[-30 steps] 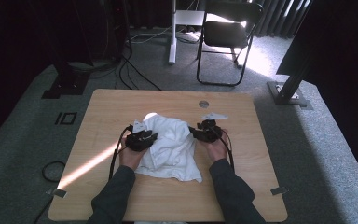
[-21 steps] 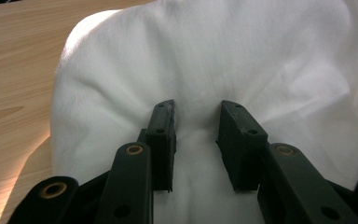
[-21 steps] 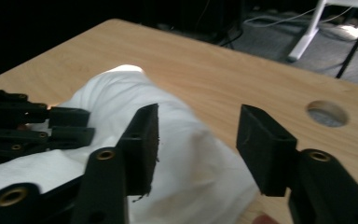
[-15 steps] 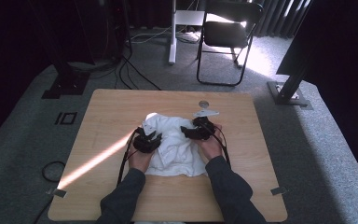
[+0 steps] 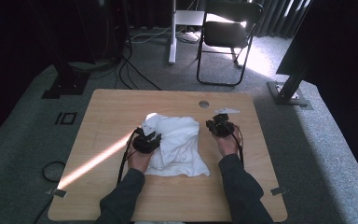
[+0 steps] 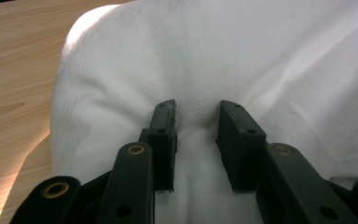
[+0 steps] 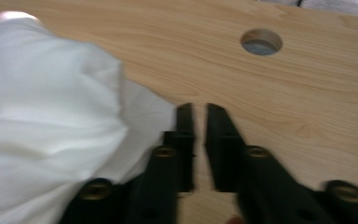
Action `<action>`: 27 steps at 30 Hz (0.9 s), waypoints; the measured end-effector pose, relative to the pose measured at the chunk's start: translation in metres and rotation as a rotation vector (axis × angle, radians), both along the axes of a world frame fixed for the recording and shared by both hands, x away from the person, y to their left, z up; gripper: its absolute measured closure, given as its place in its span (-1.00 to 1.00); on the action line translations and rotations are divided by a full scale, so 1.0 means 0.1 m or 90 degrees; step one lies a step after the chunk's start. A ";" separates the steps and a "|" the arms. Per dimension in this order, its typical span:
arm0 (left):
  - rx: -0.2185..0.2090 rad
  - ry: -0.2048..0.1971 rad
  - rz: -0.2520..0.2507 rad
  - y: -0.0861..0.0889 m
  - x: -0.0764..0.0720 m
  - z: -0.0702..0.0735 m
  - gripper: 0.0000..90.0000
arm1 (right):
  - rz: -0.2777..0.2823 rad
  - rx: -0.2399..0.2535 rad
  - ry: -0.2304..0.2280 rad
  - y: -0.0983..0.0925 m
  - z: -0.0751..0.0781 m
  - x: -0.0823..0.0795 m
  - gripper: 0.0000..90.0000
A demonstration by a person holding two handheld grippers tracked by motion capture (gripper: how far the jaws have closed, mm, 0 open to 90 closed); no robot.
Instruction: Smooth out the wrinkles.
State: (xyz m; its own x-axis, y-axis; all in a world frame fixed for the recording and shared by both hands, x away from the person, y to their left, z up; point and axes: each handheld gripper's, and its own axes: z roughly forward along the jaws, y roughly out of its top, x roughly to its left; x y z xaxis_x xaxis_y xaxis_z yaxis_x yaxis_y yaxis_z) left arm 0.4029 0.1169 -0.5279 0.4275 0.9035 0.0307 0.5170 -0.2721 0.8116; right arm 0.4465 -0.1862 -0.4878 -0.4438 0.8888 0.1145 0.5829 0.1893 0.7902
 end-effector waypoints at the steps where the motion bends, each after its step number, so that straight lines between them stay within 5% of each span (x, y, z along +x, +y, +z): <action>1: 0.005 0.000 0.001 -0.01 0.00 0.00 0.50 | 0.023 0.016 -0.008 0.02 0.03 -0.05 0.42; 5: 0.001 -0.004 0.017 -0.06 -0.01 0.00 0.50 | 0.102 0.058 -0.052 0.30 0.19 -0.24 0.21; 7: 0.002 -0.005 0.023 -0.08 -0.01 0.00 0.50 | 0.136 0.047 -0.050 0.50 0.20 -0.26 0.16; 10: 0.003 -0.005 0.024 -0.09 -0.01 0.00 0.50 | 0.157 0.036 -0.016 0.72 0.09 -0.17 0.13; 12: -0.002 -0.004 0.022 -0.08 -0.01 0.00 0.50 | 0.172 0.023 0.024 0.77 -0.03 -0.15 0.31; 16: 0.000 -0.001 0.020 -0.07 0.00 0.00 0.50 | 0.206 -0.004 0.055 0.66 -0.19 -0.31 0.93; 22: -0.002 0.002 0.009 -0.11 -0.01 0.01 0.50 | 0.200 -0.003 0.069 0.29 -0.27 -0.54 0.95; 26: 0.018 0.004 0.013 -0.21 -0.01 0.02 0.50 | 0.182 -0.042 0.058 0.19 -0.21 -0.63 0.69; 27: 0.014 0.001 0.018 -0.22 -0.01 0.01 0.50 | 0.149 -0.072 0.048 0.16 -0.17 -0.65 0.61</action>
State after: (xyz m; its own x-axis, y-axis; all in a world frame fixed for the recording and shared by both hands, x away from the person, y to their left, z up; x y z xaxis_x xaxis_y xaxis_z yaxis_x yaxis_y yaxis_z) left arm 0.4019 0.0949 -0.5265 0.4024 0.9141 0.0502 0.5256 -0.2756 0.8049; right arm 0.3820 -0.1700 -0.5043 -0.6325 0.7721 0.0607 0.5695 0.4105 0.7122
